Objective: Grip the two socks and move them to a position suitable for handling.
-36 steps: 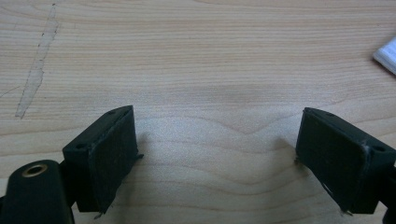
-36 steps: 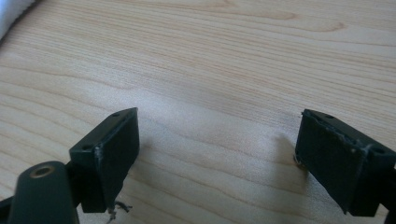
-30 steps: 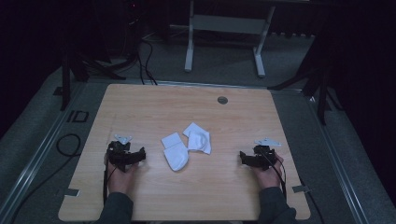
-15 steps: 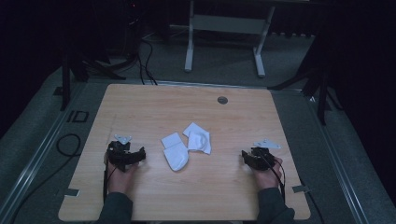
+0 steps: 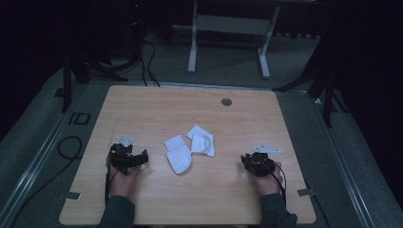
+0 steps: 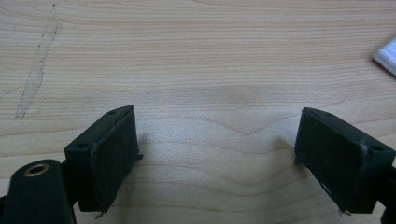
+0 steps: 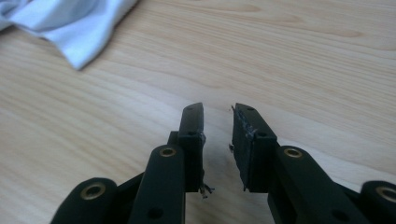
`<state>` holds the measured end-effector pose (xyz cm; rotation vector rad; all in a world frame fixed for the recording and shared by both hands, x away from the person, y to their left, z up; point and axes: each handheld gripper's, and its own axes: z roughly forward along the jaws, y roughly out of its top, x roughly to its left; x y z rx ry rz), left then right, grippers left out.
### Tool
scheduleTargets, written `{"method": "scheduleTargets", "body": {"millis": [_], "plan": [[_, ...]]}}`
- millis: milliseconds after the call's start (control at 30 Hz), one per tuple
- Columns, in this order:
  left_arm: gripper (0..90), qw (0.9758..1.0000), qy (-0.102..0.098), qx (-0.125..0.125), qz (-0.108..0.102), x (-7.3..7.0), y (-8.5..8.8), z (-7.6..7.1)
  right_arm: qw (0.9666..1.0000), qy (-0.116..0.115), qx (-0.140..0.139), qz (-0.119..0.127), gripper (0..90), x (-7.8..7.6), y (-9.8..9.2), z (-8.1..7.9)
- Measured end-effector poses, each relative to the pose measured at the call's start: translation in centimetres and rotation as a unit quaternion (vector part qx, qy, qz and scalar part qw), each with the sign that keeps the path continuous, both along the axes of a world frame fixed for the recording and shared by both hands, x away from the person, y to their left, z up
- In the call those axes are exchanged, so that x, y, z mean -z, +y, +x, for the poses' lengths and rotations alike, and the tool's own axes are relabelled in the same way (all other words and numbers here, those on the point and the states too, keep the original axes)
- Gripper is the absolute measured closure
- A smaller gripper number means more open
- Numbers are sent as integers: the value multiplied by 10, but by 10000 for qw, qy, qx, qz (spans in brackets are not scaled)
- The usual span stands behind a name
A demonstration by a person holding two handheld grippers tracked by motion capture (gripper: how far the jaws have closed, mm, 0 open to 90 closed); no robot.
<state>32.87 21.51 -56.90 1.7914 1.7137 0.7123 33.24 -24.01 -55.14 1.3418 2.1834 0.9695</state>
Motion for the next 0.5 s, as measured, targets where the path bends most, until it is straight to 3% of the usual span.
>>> {"method": "scheduleTargets", "body": {"millis": [167,300,500], "plan": [[132,10000,3,-1,1,0,0,0,9997,-49,-247,-65,715,-4,14,-7],[132,10000,3,1,4,0,0,0,9991,70,-416,41,696,-3,22,-9],[133,10000,3,1,5,0,0,0,9972,35,-736,-92,686,-5,41,-12]]}}
